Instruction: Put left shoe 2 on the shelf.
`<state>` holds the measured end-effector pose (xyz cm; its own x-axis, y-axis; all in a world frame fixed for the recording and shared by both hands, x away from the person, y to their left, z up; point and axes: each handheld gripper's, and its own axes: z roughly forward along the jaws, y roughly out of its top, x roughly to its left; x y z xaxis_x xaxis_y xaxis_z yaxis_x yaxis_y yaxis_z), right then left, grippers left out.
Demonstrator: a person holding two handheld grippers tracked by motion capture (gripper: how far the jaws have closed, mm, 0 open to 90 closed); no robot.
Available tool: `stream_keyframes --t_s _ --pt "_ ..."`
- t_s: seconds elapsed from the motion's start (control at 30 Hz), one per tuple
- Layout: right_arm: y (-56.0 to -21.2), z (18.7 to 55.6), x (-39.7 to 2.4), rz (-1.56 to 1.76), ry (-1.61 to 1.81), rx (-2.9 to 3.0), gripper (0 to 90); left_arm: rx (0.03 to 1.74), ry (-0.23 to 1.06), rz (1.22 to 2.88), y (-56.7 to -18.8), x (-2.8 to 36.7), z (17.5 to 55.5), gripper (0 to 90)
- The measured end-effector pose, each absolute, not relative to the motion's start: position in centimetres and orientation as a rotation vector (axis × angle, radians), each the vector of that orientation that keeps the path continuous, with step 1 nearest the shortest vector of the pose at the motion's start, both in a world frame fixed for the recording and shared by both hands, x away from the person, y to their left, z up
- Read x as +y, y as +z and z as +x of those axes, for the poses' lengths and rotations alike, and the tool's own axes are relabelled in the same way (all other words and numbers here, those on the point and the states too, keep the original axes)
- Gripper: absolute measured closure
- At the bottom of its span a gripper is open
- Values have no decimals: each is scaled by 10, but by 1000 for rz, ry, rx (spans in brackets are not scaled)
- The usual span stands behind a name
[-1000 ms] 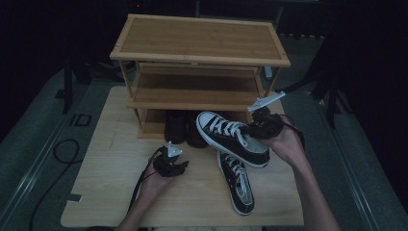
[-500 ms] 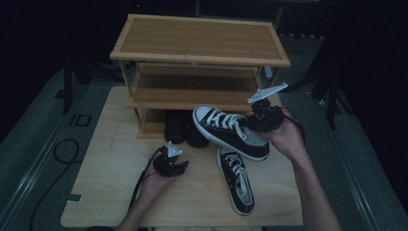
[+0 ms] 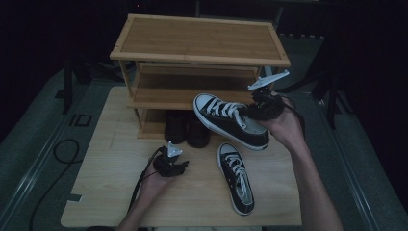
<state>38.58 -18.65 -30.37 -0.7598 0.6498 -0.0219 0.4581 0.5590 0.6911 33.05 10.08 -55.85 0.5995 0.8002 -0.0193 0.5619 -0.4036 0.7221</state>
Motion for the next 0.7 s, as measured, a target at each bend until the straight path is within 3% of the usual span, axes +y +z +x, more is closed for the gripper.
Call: stream_keyframes --t_s 0.7 --pt "-309 417 -170 1064 982 2396 879 1069 433 2128 -558 101 331 499"
